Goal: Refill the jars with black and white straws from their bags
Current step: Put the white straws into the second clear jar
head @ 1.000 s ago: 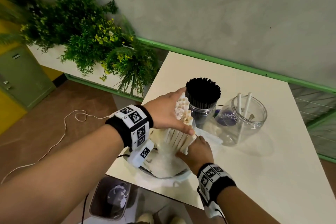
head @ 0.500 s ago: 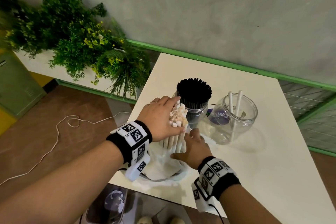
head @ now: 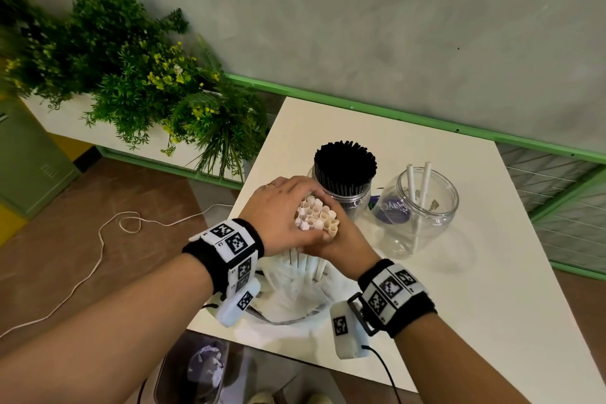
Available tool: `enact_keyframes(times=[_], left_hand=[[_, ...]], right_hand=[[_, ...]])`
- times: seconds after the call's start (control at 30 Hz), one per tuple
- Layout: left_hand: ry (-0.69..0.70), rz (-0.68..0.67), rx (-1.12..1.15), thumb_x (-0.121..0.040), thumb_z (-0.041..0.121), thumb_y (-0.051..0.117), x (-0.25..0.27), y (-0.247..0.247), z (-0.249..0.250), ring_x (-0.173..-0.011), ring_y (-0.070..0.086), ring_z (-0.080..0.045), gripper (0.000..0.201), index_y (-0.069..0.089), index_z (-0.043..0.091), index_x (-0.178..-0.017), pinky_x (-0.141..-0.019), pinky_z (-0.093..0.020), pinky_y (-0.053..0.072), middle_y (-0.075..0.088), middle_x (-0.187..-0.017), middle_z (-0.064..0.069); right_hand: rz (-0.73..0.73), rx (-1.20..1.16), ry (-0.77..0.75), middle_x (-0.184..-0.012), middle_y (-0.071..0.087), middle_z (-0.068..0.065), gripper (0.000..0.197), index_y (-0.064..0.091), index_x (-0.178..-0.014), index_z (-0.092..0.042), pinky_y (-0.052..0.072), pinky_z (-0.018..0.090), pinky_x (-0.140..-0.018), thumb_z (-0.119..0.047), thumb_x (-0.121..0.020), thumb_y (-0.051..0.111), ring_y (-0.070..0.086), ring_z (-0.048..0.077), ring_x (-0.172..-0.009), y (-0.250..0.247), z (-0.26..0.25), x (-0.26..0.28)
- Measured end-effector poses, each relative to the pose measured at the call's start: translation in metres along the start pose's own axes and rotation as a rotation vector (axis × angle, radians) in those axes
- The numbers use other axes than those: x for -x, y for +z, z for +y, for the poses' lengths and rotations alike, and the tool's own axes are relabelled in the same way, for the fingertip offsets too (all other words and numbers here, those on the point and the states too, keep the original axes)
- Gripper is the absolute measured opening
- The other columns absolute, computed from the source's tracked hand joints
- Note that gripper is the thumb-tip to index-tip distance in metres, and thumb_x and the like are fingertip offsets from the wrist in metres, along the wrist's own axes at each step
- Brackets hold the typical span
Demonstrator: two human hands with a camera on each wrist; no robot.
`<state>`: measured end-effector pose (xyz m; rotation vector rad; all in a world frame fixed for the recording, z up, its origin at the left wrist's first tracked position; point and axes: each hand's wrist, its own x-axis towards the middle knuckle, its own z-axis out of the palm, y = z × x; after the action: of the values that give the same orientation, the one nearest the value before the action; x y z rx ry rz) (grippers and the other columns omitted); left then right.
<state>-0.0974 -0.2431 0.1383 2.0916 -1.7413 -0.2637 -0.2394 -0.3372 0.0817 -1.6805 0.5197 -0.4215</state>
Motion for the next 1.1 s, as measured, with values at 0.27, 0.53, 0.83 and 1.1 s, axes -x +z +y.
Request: enact_keyframes(times=[0.27, 0.53, 0.83, 1.1], left_hand=[[0.055, -0.061, -0.153, -0.072, 0.077, 0.04, 0.005, 0.0, 0.003, -0.109, 0.045, -0.015, 0.056, 0.044, 0.05, -0.121, -0.095, -0.037, 0.033, 0.047, -0.121, 0.018], [0.105, -0.061, -0.201, -0.078, 0.07, 0.034, 0.009, 0.001, 0.006, -0.108, 0.044, -0.016, 0.046, 0.05, 0.048, -0.116, -0.095, -0.037, 0.032, 0.045, -0.121, 0.012], [0.096, -0.082, -0.209, -0.079, 0.069, 0.033, 0.009, -0.002, 0.0, -0.105, 0.047, -0.017, 0.047, 0.049, 0.045, -0.115, -0.091, -0.038, 0.036, 0.046, -0.119, 0.009], [0.117, -0.11, -0.181, -0.079, 0.066, 0.037, 0.005, 0.005, 0.017, -0.106, 0.047, -0.018, 0.044, 0.05, 0.044, -0.115, -0.092, -0.039, 0.038, 0.045, -0.12, 0.009]], right_hand=[[0.011, 0.301, 0.056, -0.13, 0.047, 0.001, 0.113, 0.032, -0.137, -0.032, 0.047, 0.041, -0.1, -0.076, -0.043, 0.078, 0.049, 0.016, -0.122, 0.011, 0.023, -0.007], [-0.01, 0.555, -0.039, -0.139, 0.04, 0.004, 0.105, 0.024, -0.143, -0.022, 0.04, 0.04, -0.106, -0.067, -0.06, 0.07, 0.039, 0.019, -0.13, 0.006, 0.026, 0.001], [-0.052, 1.003, -0.039, -0.137, 0.044, 0.005, 0.061, 0.044, -0.135, -0.017, 0.039, 0.041, -0.105, -0.044, -0.084, 0.061, 0.042, 0.025, -0.128, -0.015, 0.085, 0.055], [-0.235, 1.019, 0.328, -0.16, 0.002, 0.0, 0.102, 0.004, -0.152, -0.021, 0.008, 0.039, -0.12, -0.054, -0.077, 0.065, 0.006, 0.018, -0.147, -0.015, 0.085, 0.03]])
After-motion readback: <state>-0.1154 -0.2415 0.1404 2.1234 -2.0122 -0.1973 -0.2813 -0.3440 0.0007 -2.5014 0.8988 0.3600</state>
